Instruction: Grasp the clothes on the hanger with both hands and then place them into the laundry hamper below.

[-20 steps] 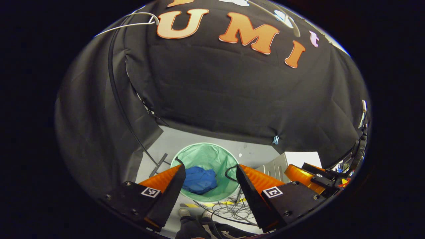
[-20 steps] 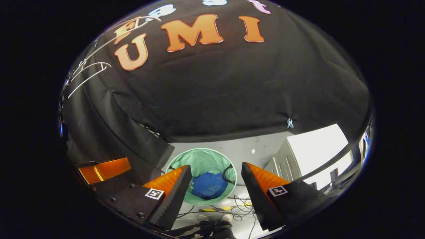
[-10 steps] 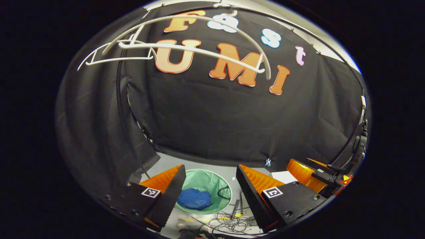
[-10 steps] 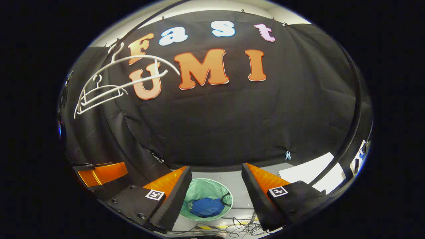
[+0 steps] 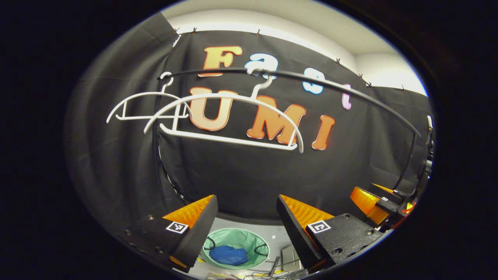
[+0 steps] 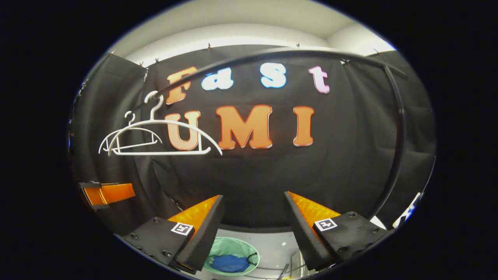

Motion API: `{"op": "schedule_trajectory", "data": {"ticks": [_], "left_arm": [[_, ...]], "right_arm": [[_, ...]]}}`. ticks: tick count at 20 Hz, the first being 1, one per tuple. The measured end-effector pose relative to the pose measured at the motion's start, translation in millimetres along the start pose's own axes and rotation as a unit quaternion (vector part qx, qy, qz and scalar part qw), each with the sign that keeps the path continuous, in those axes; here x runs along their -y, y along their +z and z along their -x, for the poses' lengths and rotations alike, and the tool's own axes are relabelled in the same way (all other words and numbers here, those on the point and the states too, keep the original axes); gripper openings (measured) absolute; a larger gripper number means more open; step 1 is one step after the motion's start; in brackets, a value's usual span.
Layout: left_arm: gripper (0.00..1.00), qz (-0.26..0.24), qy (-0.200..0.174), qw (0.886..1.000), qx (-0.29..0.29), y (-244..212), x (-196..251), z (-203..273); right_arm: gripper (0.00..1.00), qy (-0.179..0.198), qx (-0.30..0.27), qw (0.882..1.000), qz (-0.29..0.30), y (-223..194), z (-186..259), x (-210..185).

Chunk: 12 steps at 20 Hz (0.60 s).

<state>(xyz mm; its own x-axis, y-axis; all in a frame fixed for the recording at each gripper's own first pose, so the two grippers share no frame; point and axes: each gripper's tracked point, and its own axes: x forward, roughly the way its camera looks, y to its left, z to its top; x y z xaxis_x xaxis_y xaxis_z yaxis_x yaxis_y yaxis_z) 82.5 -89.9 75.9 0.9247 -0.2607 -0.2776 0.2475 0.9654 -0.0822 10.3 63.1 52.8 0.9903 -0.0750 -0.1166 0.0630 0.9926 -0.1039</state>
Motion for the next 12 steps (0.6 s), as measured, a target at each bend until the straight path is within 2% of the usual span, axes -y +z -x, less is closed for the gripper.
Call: {"op": "schedule_trajectory", "data": {"ticks": [3,5,7,9,10,12], "left_arm": [[0.96,-0.004,0.007,0.999,0.05,38.4,-4.2,15.5],[0.93,-0.004,0.011,0.997,0.076,58.0,-6.7,27.1],[0.93,-0.003,0.015,0.995,0.102,73.7,-9.9,34.6],[0.92,-0.002,0.026,0.993,0.118,82.9,-13.6,42.9],[0.95,-0.001,0.031,0.992,0.121,83.6,-15.0,45.2],[0.92,-0.006,0.034,0.992,0.121,81.7,-16.5,46.1]], "right_arm": [[0.94,0.009,0.037,0.999,0.001,34.6,14.1,6.2],[1.0,0.011,0.048,0.999,0.0,40.8,23.2,12.1],[0.89,0.015,0.059,0.998,0.001,47.7,25.9,13.9],[0.94,0.016,0.066,0.998,-0.001,50.9,28.1,16.2],[0.97,0.017,0.069,0.997,-0.003,51.9,28.9,16.5],[0.97,0.018,0.072,0.997,-0.006,50.6,29.9,20.3]]}}
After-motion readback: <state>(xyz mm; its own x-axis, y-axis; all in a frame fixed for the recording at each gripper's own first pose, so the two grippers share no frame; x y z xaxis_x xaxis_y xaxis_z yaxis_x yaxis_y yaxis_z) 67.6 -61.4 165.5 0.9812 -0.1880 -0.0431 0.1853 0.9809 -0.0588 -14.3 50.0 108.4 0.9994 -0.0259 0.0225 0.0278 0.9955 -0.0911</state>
